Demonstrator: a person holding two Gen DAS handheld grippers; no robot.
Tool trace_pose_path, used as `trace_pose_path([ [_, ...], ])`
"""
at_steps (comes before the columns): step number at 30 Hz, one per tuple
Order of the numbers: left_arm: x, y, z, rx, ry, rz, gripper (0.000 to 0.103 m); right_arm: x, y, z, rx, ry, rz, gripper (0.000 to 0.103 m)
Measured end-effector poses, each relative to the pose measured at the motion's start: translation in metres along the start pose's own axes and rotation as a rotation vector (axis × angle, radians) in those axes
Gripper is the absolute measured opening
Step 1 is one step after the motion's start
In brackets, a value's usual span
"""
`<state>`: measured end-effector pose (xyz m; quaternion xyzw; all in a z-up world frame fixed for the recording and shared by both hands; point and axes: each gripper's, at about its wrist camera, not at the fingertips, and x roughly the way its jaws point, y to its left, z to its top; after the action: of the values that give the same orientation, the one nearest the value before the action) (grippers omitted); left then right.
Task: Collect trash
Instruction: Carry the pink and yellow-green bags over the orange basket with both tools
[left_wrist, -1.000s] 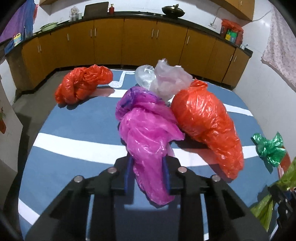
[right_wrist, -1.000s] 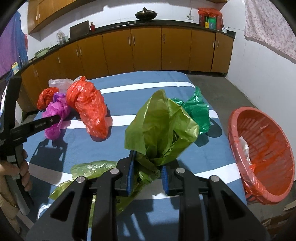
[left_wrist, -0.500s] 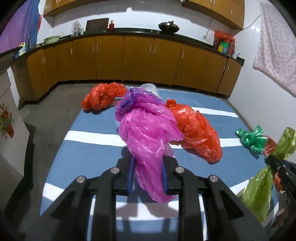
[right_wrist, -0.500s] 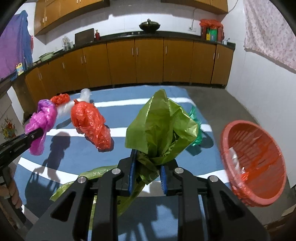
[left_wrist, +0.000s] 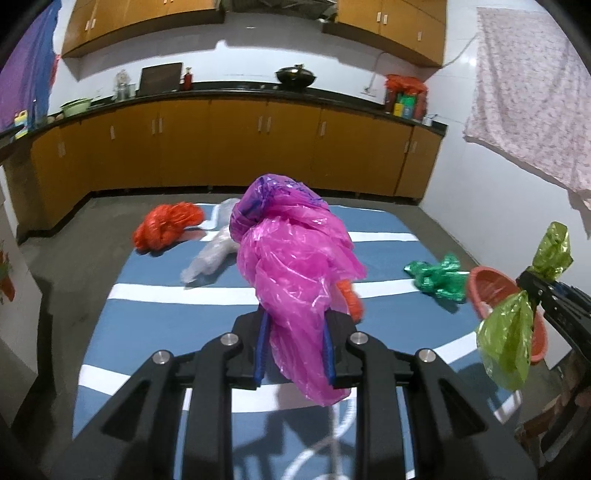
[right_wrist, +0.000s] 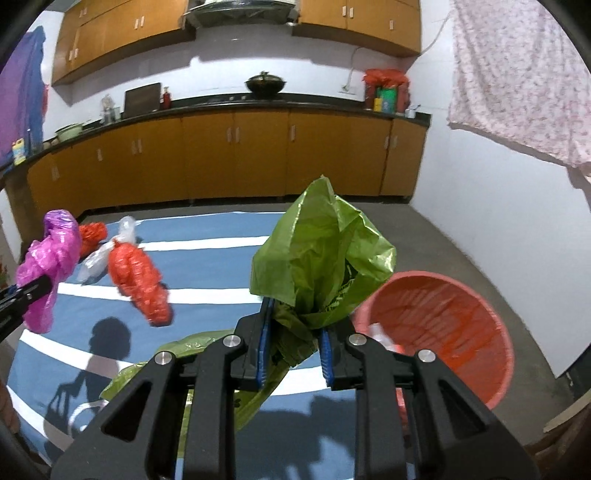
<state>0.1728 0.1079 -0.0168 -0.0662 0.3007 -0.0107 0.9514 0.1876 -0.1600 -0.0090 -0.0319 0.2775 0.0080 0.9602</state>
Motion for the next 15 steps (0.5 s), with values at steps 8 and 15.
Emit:
trace_pose_path([
  [8,0.000,-0.041,0.003,0.045,-0.005,-0.059,0.024,-0.006,-0.039,-0.004,0.018,-0.017,-0.098,0.022],
  [15,0.006,-0.076,0.004,0.082,0.001,-0.113,0.024,-0.008,-0.067,-0.011,0.025,-0.014,-0.162,0.022],
])
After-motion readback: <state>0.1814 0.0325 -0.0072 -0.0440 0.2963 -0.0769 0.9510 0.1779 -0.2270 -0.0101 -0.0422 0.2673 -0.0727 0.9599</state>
